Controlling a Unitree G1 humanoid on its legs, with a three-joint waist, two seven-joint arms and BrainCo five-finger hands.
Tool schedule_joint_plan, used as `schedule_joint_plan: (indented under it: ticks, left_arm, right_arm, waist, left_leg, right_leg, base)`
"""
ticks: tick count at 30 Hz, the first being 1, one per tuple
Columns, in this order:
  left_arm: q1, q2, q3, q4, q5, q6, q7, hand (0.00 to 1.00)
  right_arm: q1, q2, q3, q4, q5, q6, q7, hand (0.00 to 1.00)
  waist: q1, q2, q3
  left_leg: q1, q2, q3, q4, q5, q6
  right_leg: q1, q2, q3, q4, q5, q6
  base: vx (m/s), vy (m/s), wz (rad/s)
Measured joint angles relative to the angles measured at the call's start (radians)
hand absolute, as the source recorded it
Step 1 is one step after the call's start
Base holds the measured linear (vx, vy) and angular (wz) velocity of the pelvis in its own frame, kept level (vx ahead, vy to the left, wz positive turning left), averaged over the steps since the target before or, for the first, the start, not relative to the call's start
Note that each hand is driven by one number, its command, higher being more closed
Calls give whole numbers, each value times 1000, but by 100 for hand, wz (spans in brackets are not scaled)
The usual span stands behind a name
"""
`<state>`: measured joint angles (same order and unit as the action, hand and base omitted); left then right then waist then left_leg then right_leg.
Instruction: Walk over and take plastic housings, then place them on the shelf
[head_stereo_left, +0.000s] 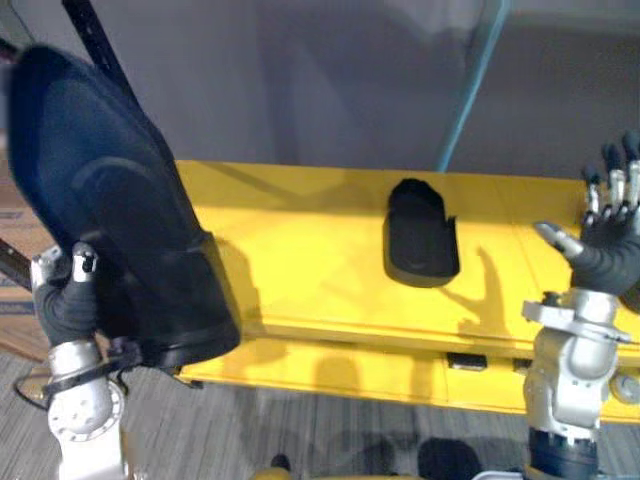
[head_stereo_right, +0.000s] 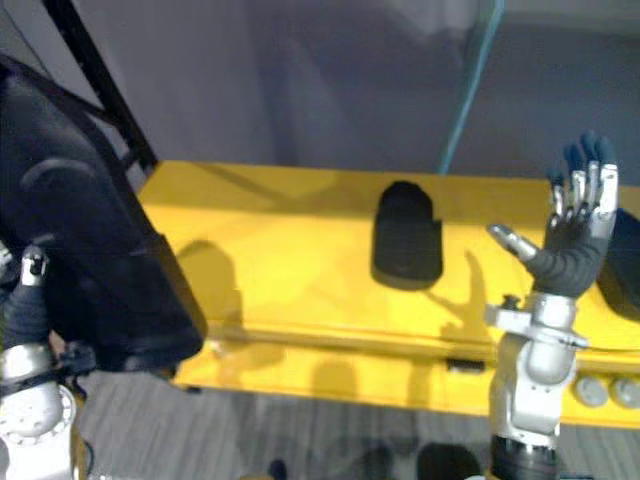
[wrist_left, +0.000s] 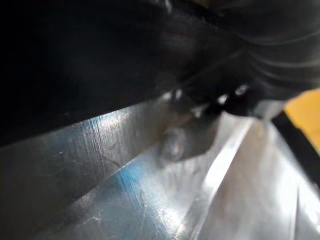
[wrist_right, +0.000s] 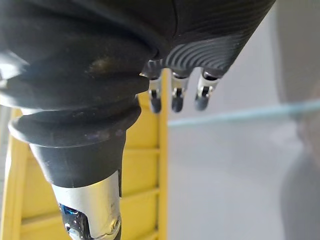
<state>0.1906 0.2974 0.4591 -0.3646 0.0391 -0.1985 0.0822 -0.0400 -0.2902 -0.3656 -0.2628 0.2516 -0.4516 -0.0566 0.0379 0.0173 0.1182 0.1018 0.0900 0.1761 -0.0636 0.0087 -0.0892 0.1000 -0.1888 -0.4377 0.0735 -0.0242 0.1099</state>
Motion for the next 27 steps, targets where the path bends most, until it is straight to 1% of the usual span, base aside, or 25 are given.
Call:
schedule_joint_plan:
  ticks: [1,2,3,4,5,6,7,8,9,10,11,12,13,14,17,18,20,22,23,25,26,27]
  left_arm:
    - [-3,26,0,34,-1,14,-23,100]
    - [-14,61,-1,95,-1,50,-52,100]
    - [-28,81,-3,133,0,70,-65,100]
    - [-216,246,-35,533,-34,225,-111,100]
    - [-261,282,-53,624,-37,252,-111,100]
    - [-288,297,-56,664,-50,272,-111,100]
    - [-299,300,-56,673,-66,274,-111,100]
    - [-355,314,-65,722,-81,274,-114,100]
    - [-396,331,-77,769,-82,280,-115,100]
    - [-487,386,-100,898,-83,311,-127,100]
    - [-530,416,-118,962,-84,326,-128,100]
    - [-603,475,-143,1058,-82,370,-133,100]
    - [-623,487,-150,1073,-82,385,-135,100]
    - [-659,500,-160,1094,-82,402,-142,100]
    - [-746,503,-170,1131,-81,431,-168,100]
    - [-782,503,-198,1147,-78,448,-176,100]
    - [-807,503,-228,1161,-68,472,-186,100]
    - [-831,502,-247,1176,-38,509,-206,100]
    - [-849,502,-247,1181,-20,522,-216,100]
    - [-872,502,-252,1184,4,544,-225,100]
    - [-881,502,-262,1185,20,553,-231,100]
    - [-884,502,-285,1192,33,572,-244,100]
  right_arm:
    - [6,-19,-15,-7,-11,4,-10,0]
    - [8,-42,-33,-11,-9,22,-11,0]
    - [11,-52,-43,-11,-9,32,-11,0]
    - [86,-77,-95,-11,15,117,-6,0]
    - [99,-80,-100,-11,20,128,-2,0]
    - [109,-83,-106,-11,31,132,5,0]
    - [115,-86,-111,-11,32,133,7,0]
    - [137,-92,-126,-12,32,134,14,0]
    - [147,-96,-129,-11,33,135,16,0]
    - [152,-103,-124,-10,68,149,37,0]
    - [151,-107,-123,-10,95,154,48,0]
    - [151,-111,-129,-9,149,155,70,0]
    - [154,-111,-133,-8,165,155,79,0]
    - [159,-111,-134,-5,186,156,87,0]
    - [186,-105,-120,-5,188,170,132,0]
    - [204,-100,-117,-4,188,173,147,0]
    - [218,-93,-96,-4,187,173,165,0]
    - [223,-91,-82,-4,187,173,174,0]
    - [225,-89,-83,-4,188,175,178,0]
    - [230,-85,-82,-4,188,183,180,0]
    - [232,-83,-81,-4,188,189,181,0]
    - [233,-78,-77,-4,187,195,181,0]
  waist:
    - [-6,6,-6]
    - [-16,13,-17]
    - [-24,15,-18]
    - [-78,21,-22]
    - [-95,21,-21]
    - [-114,21,-21]
    - [-117,21,-21]
    - [-135,23,-20]
    - [-134,24,-20]
    - [-135,30,-16]
    - [-137,33,-13]
    - [-162,43,1]
    - [-172,48,6]
    - [-194,56,15]
    - [-216,60,22]
    - [-224,60,22]
    - [-232,61,30]
    - [-246,68,47]
    - [-248,69,66]
    - [-249,67,87]
    - [-248,65,94]
    - [-245,65,95]
  left_leg:
    - [4,-1,13,-1,0,0]
    - [5,-2,35,-2,0,0]
    - [6,-2,46,-2,0,0]
    - [20,4,122,-13,0,0]
    - [20,4,138,-13,-2,-1]
    - [20,4,149,-13,-5,-1]
    - [20,4,159,-13,-8,-1]
    - [22,3,175,-11,-10,0]
    - [20,2,188,-10,-10,-1]
    - [17,5,216,-9,-10,-1]
    - [16,6,232,-9,-12,-3]
    - [17,7,260,-10,-14,-3]
    - [18,7,268,-11,-14,-2]
    - [21,6,280,-12,-17,-2]
    - [22,9,327,-12,-22,-6]
    - [23,13,336,-12,-24,-9]
    - [40,21,359,-11,-29,-16]
    - [39,25,367,-9,-30,-18]
    - [40,26,370,-6,-30,-18]
    - [37,28,370,1,-31,-19]
    - [36,30,370,3,-31,-19]
    - [34,33,371,4,-31,-19]
  right_leg:
    - [-3,1,8,0,2,2]
    - [-15,1,29,-1,6,4]
    - [-18,2,35,-3,9,3]
    - [-48,18,108,-34,43,-3]
    - [-54,18,117,-36,46,-4]
    - [-59,20,133,-40,50,-4]
    - [-64,24,140,-41,53,-4]
    - [-74,31,164,-55,65,-3]
    - [-84,32,172,-56,70,-5]
    - [-104,38,204,-58,79,-8]
    - [-114,42,222,-63,85,-9]
    - [-121,47,249,-82,100,-11]
    - [-121,48,253,-91,106,-11]
    - [-121,50,268,-102,115,-10]
    - [-138,56,307,-114,130,-13]
    - [-139,62,314,-123,135,-15]
    - [-137,72,332,-123,135,-15]
    - [-139,76,336,-123,135,-16]
    - [-139,77,339,-123,135,-17]
    - [-143,78,339,-123,137,-19]
    - [-144,79,340,-123,138,-20]
    - [-146,82,340,-123,139,-21]
  base:
    - [21,26,-35]
    - [19,26,-34]
    - [10,25,-96]
    - [-8,20,-94]
    - [-38,18,-99]
    - [-43,7,-36]
    - [-31,0,-36]
    - [-1,1,-35]
    - [-16,8,-53]
    - [-25,6,-55]
    - [-66,-14,-72]
    - [-58,-26,-53]
    - [-55,-31,-50]
    - [-24,-18,-28]
    - [-24,-17,-45]
    - [-10,-27,-29]
    - [1,-43,-29]
    - [-18,-55,-17]
    - [-36,-43,-4]
    - [-40,-36,-2]
    - [-47,-46,-1]
    - [-39,-49,-4]
